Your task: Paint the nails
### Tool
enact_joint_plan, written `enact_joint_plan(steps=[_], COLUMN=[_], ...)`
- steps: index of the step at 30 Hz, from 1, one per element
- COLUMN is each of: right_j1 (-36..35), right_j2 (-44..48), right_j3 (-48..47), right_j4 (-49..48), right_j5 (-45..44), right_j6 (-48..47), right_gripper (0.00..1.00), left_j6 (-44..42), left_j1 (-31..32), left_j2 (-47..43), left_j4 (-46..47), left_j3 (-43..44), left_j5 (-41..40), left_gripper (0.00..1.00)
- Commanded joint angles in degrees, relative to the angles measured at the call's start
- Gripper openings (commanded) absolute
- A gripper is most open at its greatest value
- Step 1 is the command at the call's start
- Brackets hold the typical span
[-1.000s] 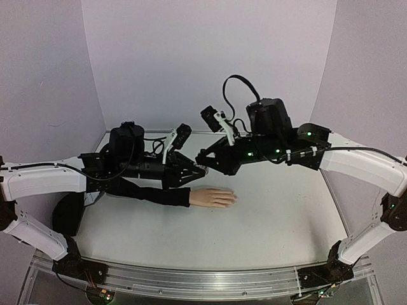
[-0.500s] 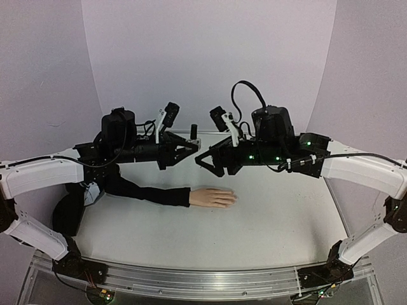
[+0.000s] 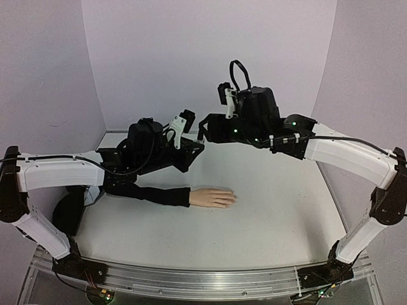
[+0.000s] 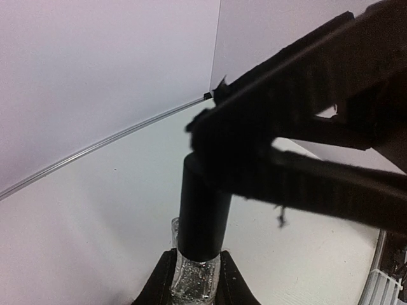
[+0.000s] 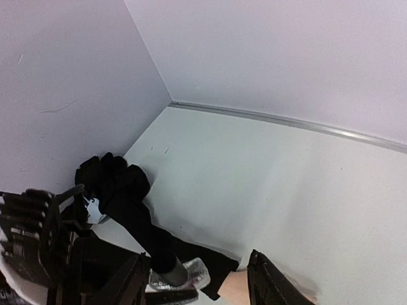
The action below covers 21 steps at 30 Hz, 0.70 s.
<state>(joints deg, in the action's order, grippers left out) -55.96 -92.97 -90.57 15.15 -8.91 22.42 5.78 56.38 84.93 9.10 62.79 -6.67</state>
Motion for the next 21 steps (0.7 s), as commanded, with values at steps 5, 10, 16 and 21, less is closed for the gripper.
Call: enact_joint_plan(steps=[5,10,16,21], right_j1=[-0.69,-0.72,-0.62,0.09], right_j2=[-4.37,-3.53,1.19,8.82], right_j3=[-5.17,-4.14,0.91,10.20], right_j4=[3.13,3.00,0.86,0.21], right_j5=[0.16,-0.05,19.80,48.57], right_j6=[2.31,0.07,-13.13,-27.62], right_gripper=[0.47,0.19,0.00,0.00], left_j6=[-0.52,-0.16,-1.17,3.20], left_j1=[0.92,1.08,-0.10,-6.31], left_j2=[0.90,0.09,-4.51,-8.51], left_j4=[2.68,2.13,0.63,3.25], left_j3=[3.35,2.86,0.77,-1.05], left_j5=[-3.39,-0.07,25.94,66.07], left_gripper=[0.00,0.00,0.00,0.00])
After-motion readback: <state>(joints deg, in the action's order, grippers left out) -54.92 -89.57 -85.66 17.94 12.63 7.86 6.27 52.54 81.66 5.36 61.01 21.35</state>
